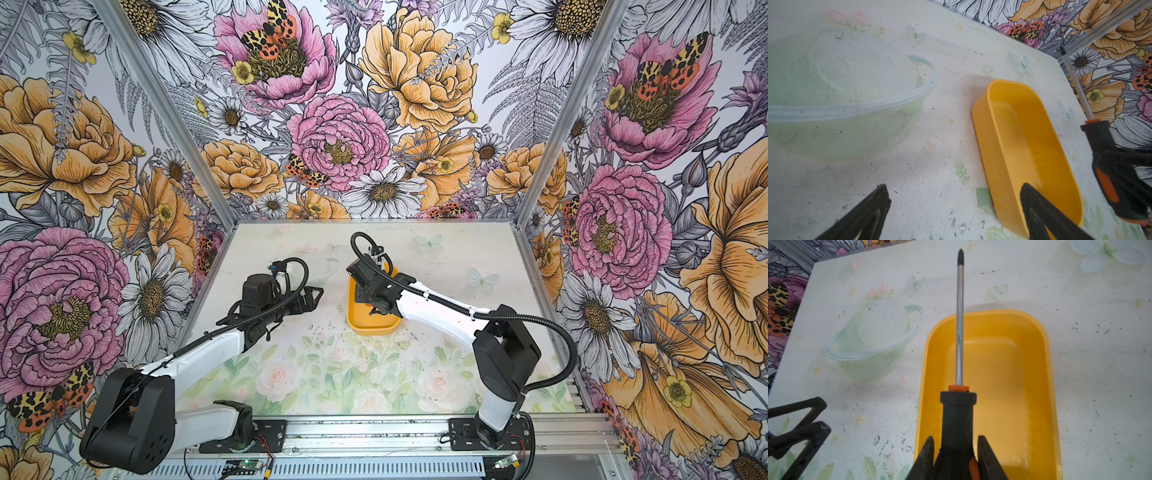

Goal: Put the screwdriver in the bin
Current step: Place the screwdriver into the bin.

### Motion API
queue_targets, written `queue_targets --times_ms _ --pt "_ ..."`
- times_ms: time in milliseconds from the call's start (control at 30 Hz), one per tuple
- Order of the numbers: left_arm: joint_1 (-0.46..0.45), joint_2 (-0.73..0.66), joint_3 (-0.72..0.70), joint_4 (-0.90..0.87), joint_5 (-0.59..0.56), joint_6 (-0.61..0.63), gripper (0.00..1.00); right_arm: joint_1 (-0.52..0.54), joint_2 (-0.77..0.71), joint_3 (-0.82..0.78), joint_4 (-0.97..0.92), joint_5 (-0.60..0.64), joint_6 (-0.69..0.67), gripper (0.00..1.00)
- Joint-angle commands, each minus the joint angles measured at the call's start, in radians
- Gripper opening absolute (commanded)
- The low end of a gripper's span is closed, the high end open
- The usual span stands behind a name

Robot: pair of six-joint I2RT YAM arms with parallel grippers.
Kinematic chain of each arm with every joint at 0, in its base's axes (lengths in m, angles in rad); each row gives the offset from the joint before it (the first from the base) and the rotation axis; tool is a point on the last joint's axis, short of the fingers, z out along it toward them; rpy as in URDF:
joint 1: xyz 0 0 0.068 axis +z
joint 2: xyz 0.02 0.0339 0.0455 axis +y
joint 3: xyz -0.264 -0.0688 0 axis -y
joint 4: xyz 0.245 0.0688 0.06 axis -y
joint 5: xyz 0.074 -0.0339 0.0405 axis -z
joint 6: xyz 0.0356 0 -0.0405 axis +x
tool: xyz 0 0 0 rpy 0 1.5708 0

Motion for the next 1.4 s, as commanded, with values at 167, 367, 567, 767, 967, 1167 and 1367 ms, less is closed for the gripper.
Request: queue_targets --times_ms 167,367,567,767,967,1167,1367 --pt "0.010 -0.023 -0.010 -0.003 0.029 0.011 0.99 -0.020 0.071 0.041 -0.077 -0.035 0.035 0.00" --pt "0.010 -0.015 -0.008 -0.002 0.029 0.007 0.99 -0.024 0.112 0.049 -0.089 -0.056 0.037 0.00" --pt "0.010 -0.015 -0.010 -0.007 0.025 0.006 0.99 -0.059 0.145 0.062 -0.101 -0.083 0.037 0.00" --pt "0.010 -0.013 -0.010 -0.006 0.023 0.006 0.99 -0.073 0.175 0.080 -0.122 -0.103 0.042 0.00" --pt "0.009 -0.002 -0.002 -0.006 0.028 0.013 0.99 -0.081 0.216 0.103 -0.142 -0.133 0.040 0.00" --pt "0.007 0.005 -0.001 -0.006 0.026 0.010 0.99 -0.083 0.236 0.110 -0.152 -0.145 0.038 0.00" --pt "0.005 0.007 -0.001 -0.006 0.025 0.008 0.99 -0.083 0.248 0.109 -0.154 -0.159 0.038 0.00"
